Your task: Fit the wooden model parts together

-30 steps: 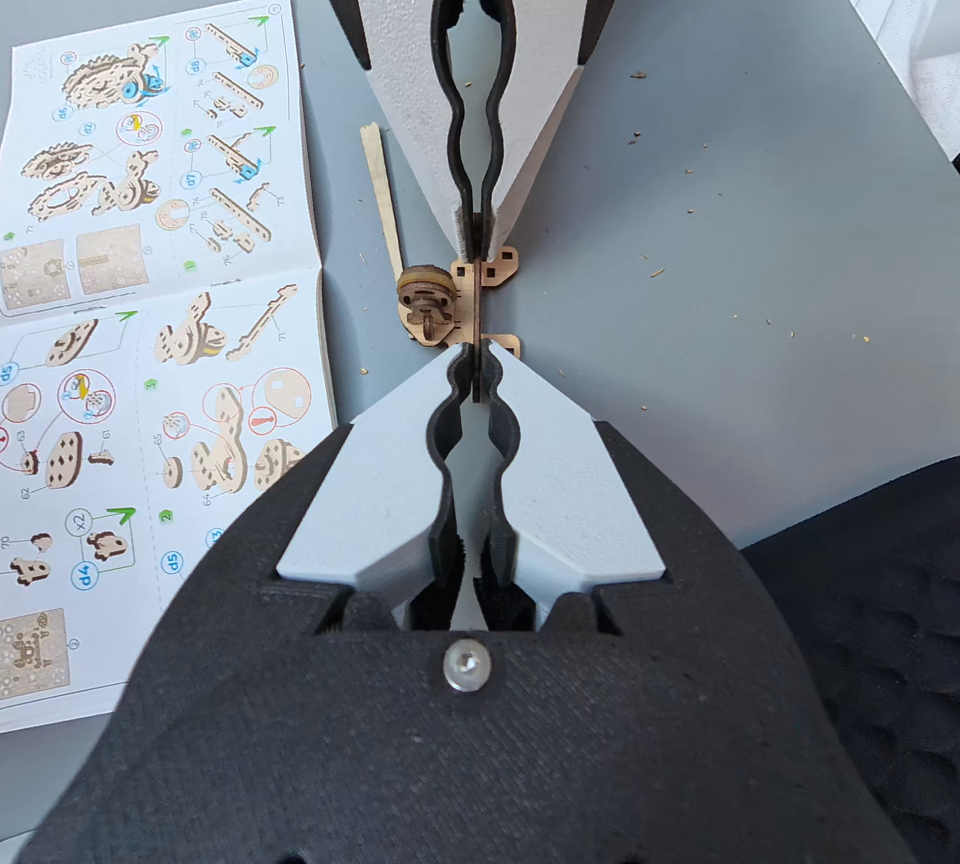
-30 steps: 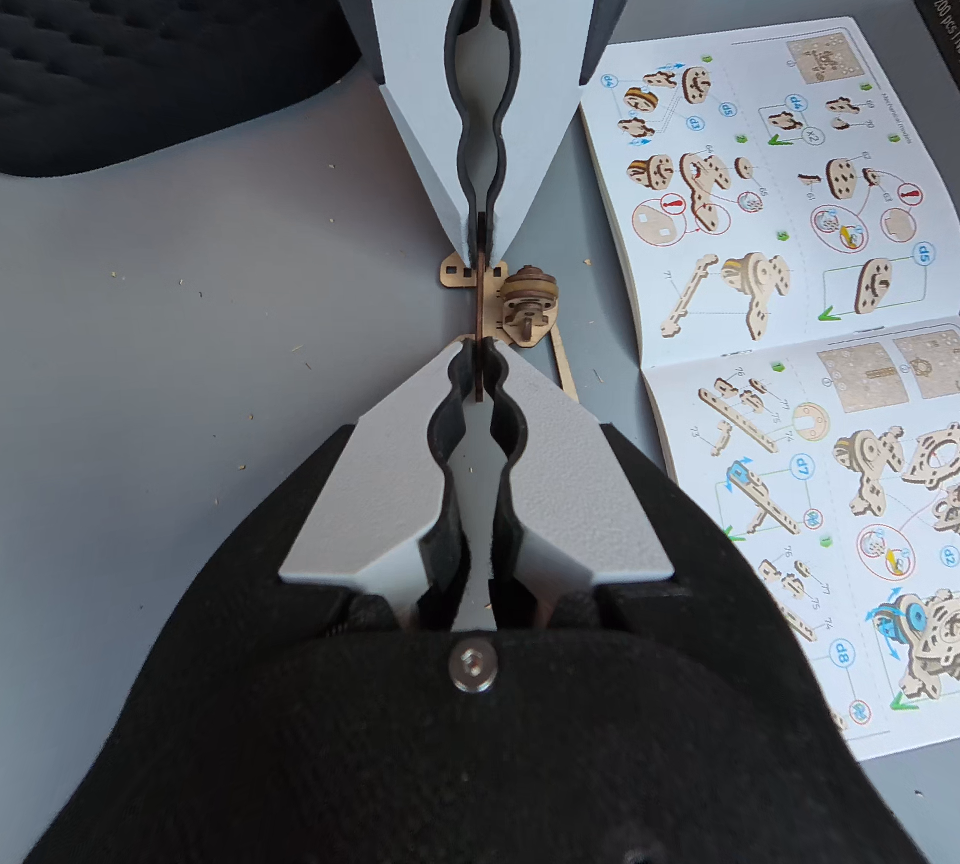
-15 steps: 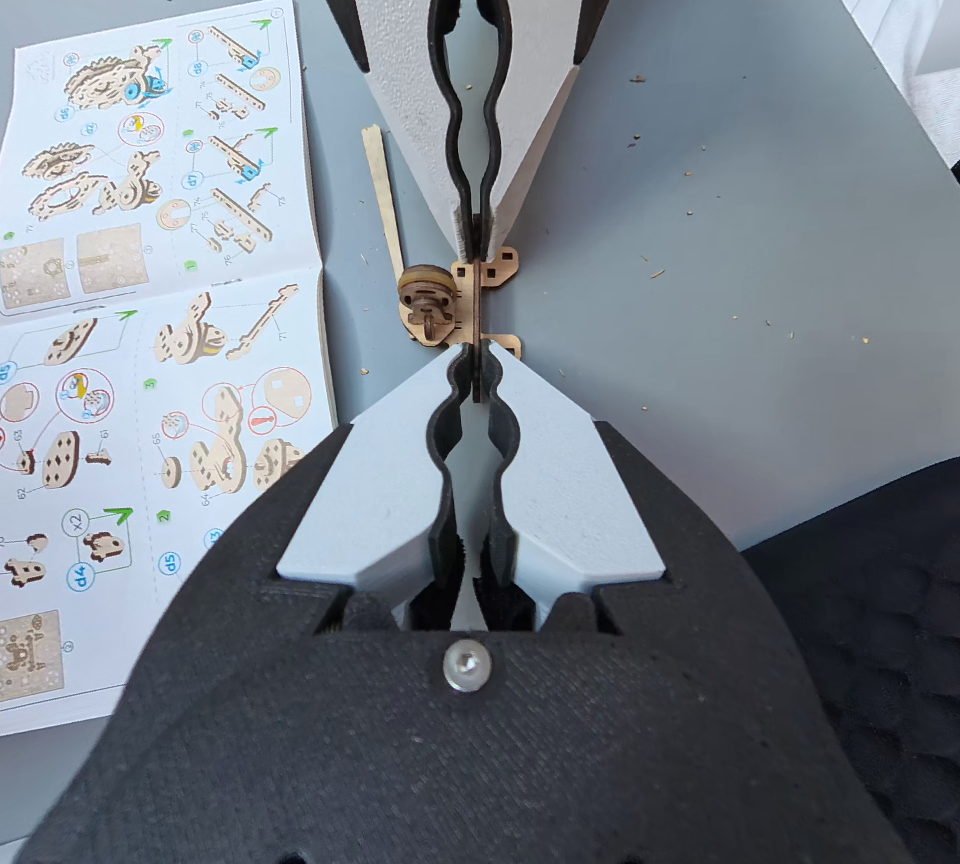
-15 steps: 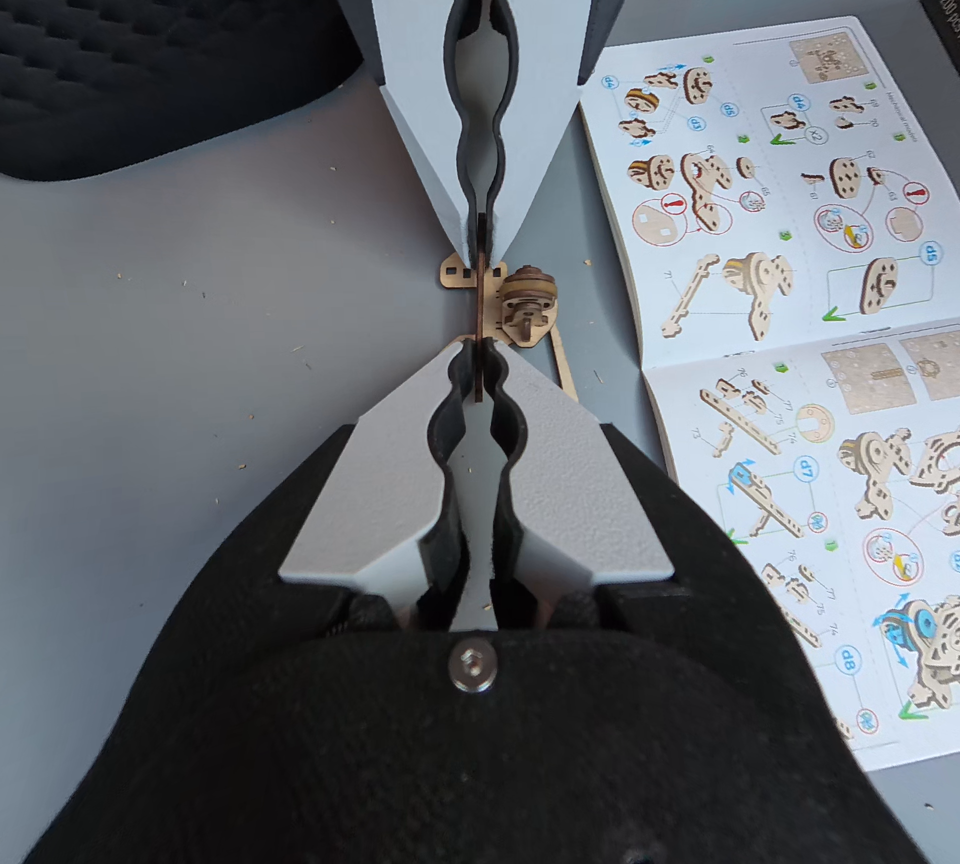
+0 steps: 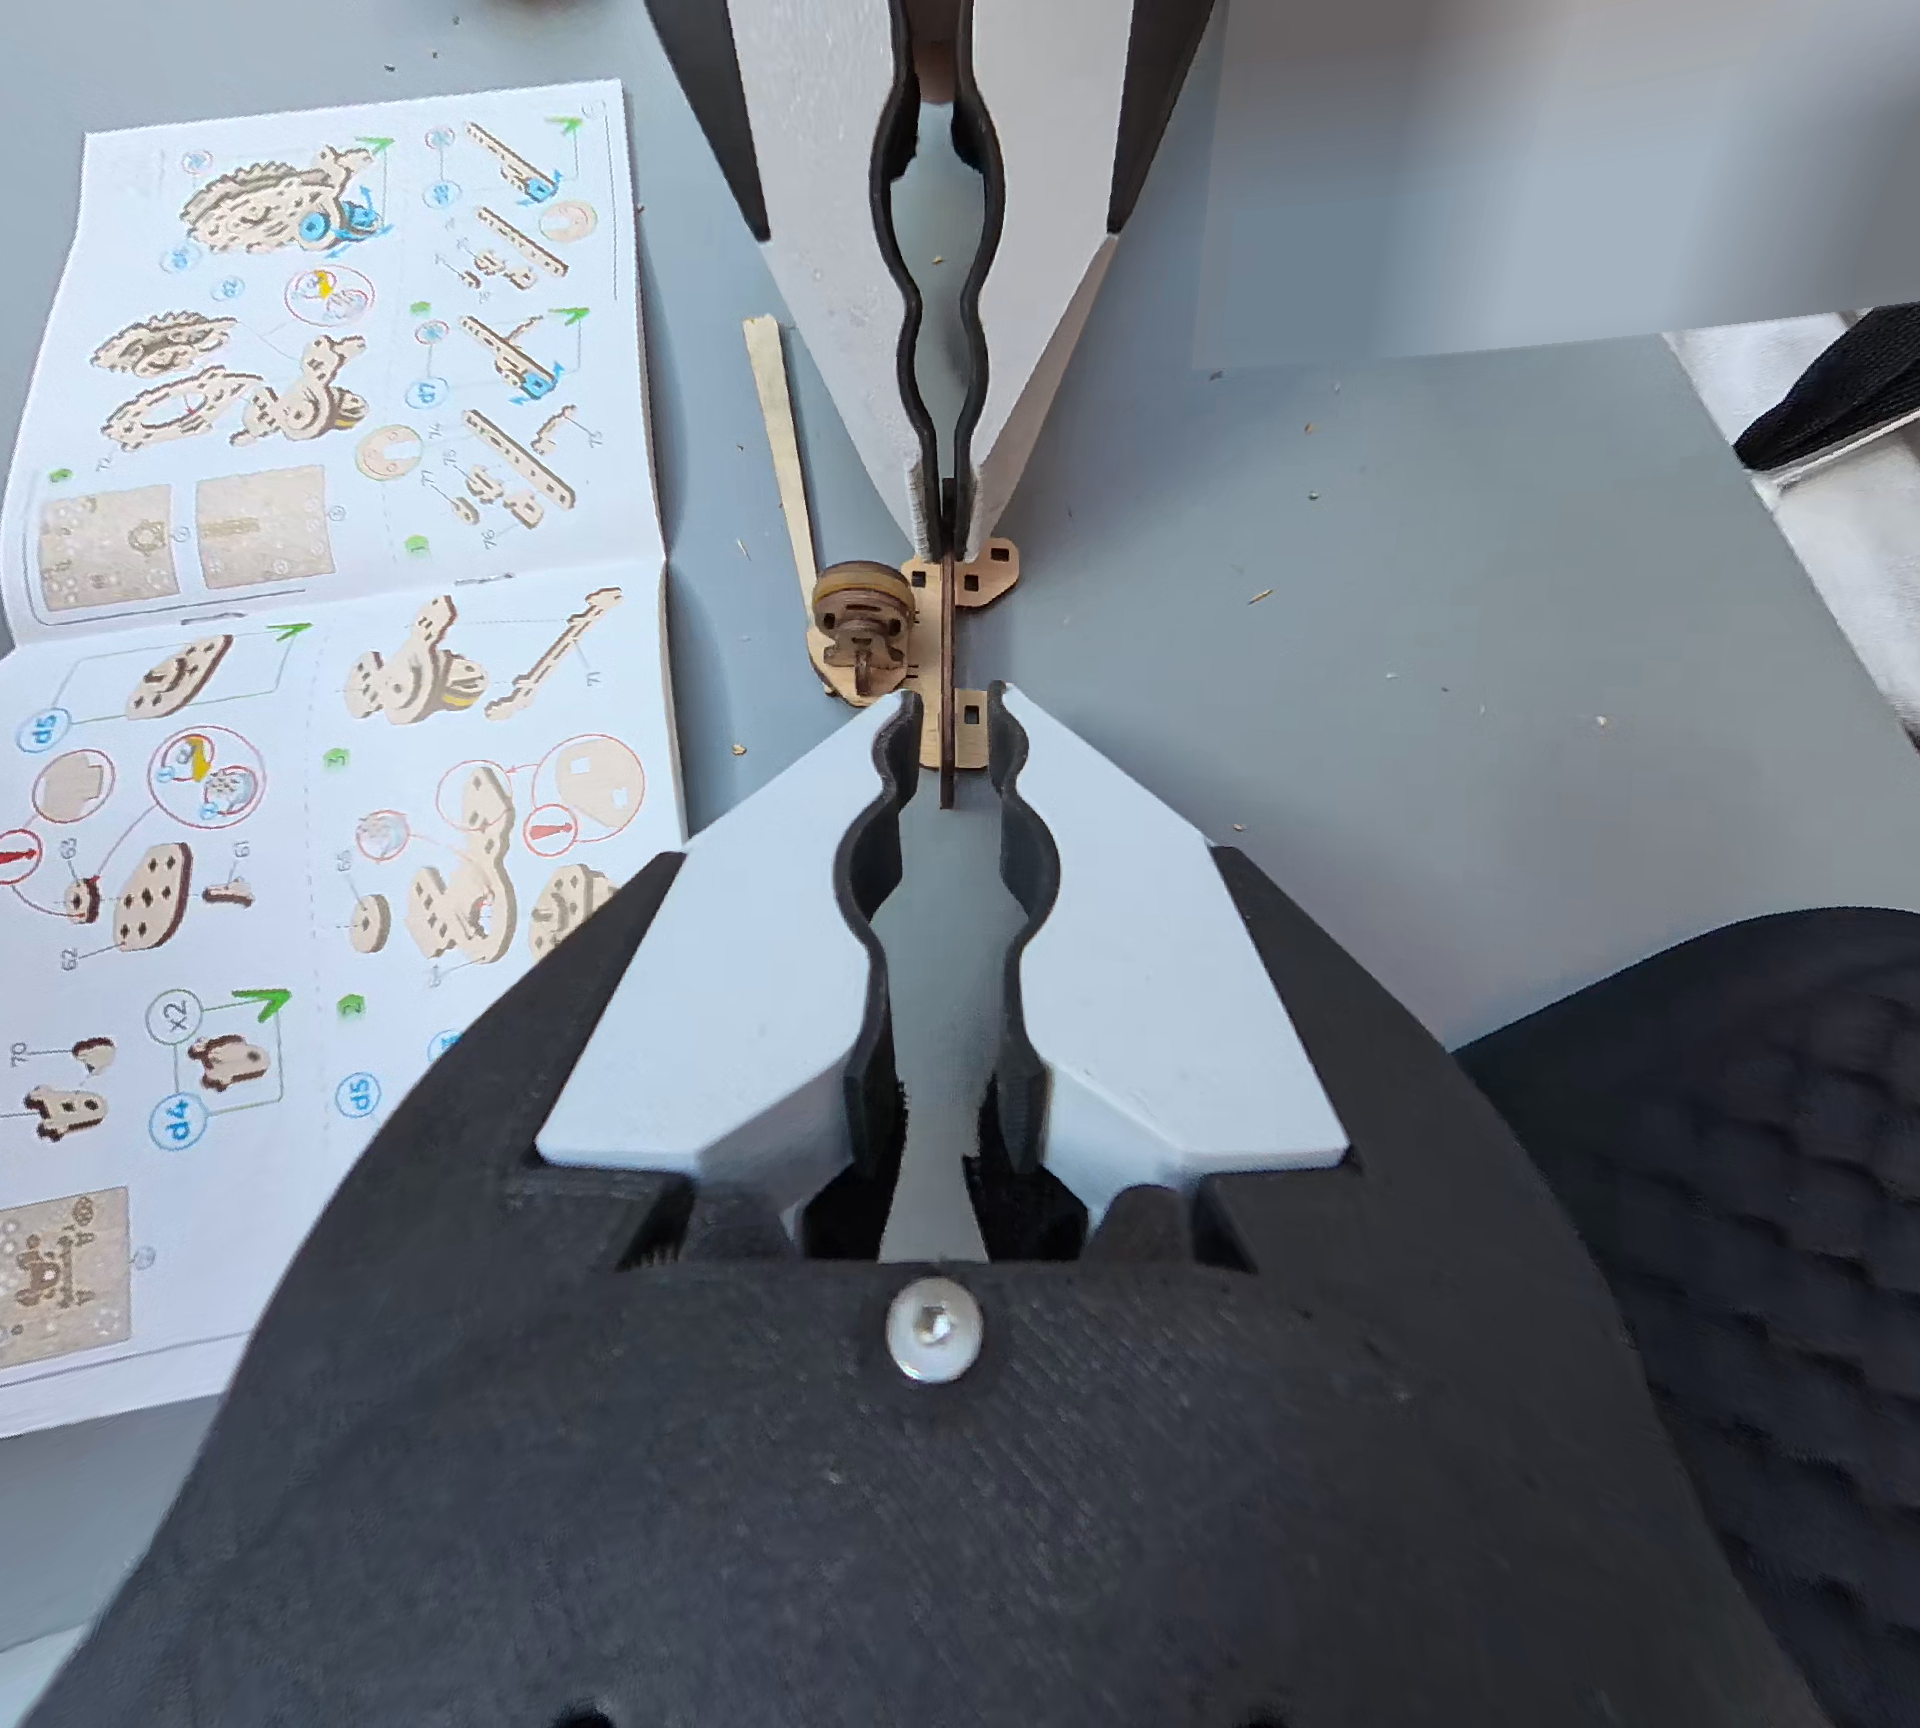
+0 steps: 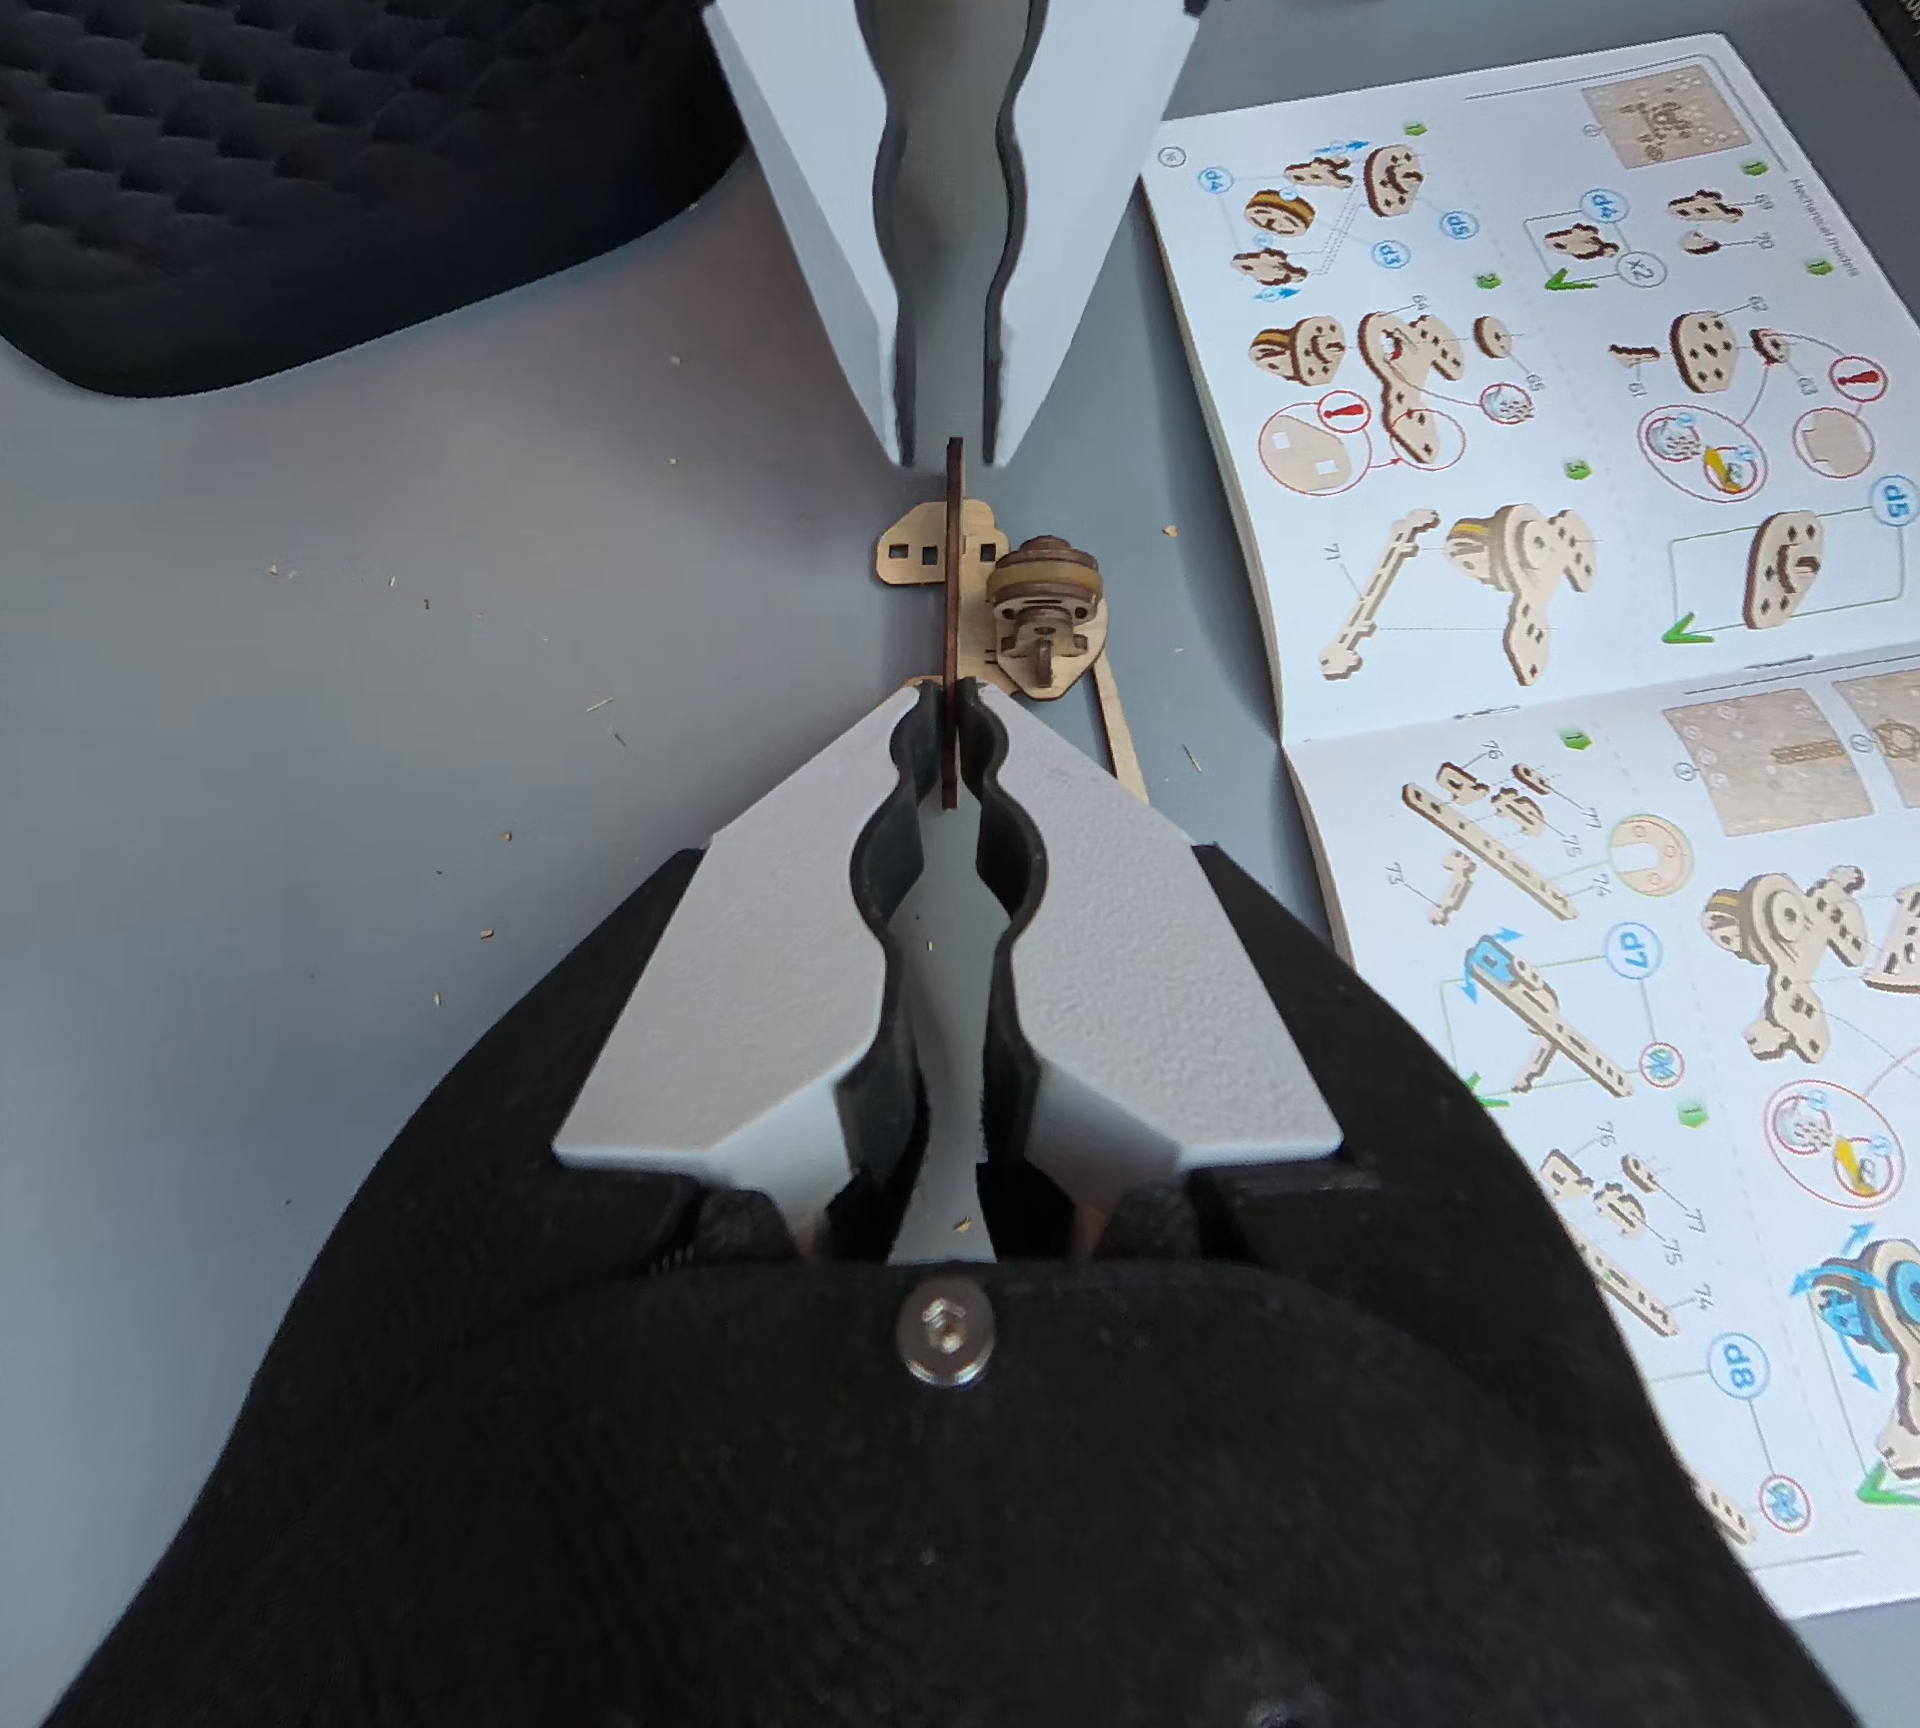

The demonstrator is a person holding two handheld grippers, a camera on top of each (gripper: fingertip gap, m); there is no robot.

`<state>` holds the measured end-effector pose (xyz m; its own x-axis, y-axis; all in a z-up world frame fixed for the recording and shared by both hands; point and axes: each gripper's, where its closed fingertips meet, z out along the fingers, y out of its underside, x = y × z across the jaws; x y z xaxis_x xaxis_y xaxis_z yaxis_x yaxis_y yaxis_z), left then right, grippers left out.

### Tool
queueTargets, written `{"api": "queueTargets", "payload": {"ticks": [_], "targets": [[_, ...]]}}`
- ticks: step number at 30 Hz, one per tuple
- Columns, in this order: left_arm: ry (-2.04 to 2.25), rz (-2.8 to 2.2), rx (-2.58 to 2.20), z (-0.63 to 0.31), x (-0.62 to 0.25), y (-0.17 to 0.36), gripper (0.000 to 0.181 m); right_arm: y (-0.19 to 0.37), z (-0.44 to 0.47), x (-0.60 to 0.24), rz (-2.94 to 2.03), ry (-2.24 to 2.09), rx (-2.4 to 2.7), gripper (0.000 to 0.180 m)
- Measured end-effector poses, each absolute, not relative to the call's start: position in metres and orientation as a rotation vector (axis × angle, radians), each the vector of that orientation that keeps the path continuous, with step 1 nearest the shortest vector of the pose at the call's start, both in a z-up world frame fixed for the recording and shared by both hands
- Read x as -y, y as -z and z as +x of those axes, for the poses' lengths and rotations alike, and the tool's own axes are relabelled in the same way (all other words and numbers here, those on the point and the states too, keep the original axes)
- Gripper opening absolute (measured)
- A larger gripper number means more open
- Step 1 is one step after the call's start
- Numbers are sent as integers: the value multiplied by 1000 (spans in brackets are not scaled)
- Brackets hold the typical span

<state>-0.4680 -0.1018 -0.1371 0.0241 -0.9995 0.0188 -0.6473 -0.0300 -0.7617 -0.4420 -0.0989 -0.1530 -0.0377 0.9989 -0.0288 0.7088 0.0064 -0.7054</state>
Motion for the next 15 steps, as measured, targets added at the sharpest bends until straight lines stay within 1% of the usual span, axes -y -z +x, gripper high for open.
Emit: {"api": "queueTargets", "payload": {"ticks": [3, 15], "targets": [[790, -1766, -1647, -480, 96, 132, 10, 152, -443, 99, -1751, -793, 1790, 4], [708, -1825, -1710, -485, 94, 150, 11, 152, -444, 98, -1726, -785, 1798, 4]]}}
